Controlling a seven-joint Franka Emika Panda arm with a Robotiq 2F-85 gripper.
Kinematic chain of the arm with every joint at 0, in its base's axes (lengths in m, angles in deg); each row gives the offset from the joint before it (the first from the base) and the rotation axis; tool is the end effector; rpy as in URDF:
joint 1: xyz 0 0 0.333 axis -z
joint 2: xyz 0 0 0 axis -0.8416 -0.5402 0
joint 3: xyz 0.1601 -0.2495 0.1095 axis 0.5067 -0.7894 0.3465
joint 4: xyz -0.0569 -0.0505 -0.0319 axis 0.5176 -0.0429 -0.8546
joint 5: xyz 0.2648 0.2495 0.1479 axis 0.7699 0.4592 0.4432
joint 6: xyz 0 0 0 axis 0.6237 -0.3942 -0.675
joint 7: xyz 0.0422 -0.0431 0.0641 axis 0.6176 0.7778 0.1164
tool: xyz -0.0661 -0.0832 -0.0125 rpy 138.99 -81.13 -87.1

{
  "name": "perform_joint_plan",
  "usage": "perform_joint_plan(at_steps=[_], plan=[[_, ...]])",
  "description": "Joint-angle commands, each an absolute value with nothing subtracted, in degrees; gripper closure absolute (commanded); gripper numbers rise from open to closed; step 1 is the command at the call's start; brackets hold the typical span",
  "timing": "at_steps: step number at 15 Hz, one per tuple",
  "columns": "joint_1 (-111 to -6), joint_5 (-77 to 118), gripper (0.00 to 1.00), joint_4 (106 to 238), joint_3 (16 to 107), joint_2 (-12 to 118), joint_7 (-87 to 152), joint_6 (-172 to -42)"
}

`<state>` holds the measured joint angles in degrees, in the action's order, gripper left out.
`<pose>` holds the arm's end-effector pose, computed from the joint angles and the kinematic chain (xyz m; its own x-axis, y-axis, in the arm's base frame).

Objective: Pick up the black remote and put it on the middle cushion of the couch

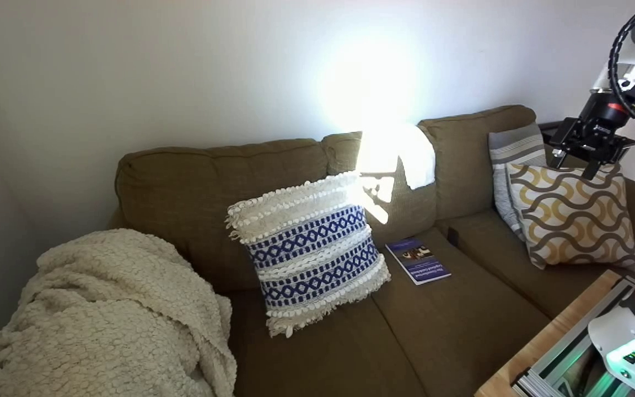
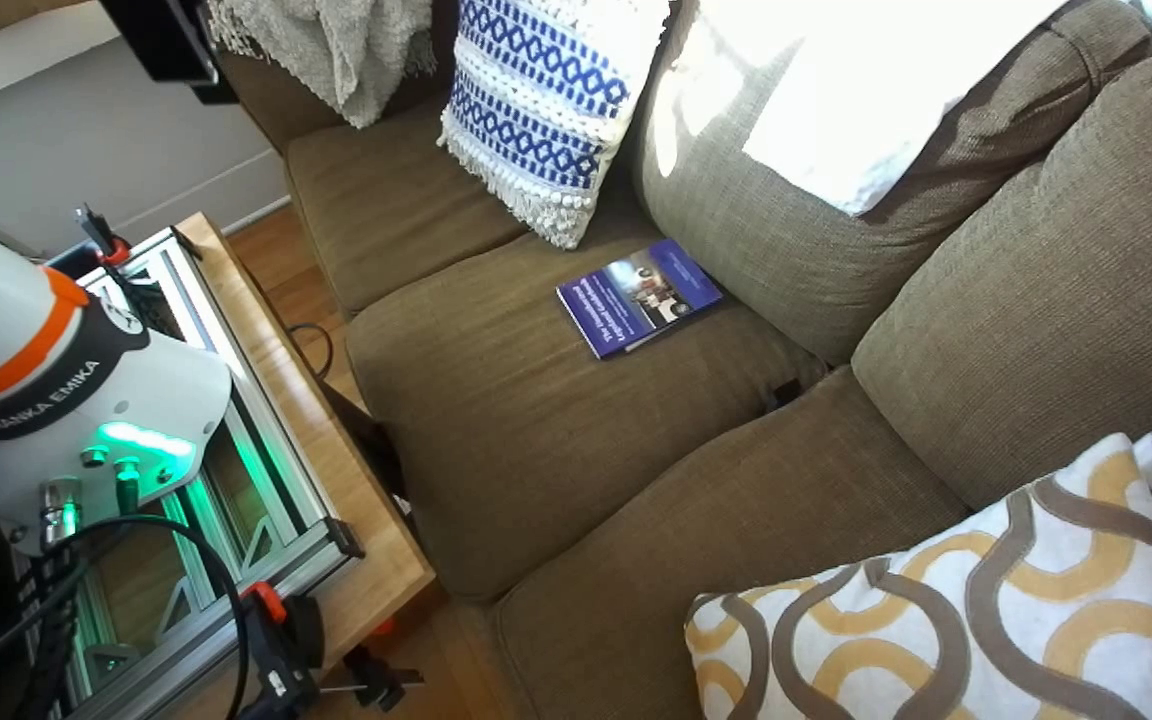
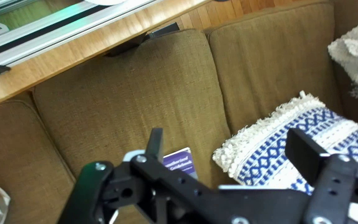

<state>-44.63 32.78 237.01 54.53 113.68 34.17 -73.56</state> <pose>0.2721 -0.1000 0.4167 0.8905 -0.3888 -0.2365 -0.4441 -0.8557 -0.2656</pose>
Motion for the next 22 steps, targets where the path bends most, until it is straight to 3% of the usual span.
perform_joint_plan(at_steps=[1,18,22], plan=[[-41.89,32.05,0.0,236.9,53.13,113.25,34.41,-74.37],[-38.42,31.18,0.0,236.92,50.49,111.78,35.3,-75.6],[-32.76,25.68,0.0,235.52,50.59,108.19,28.44,-76.14]])
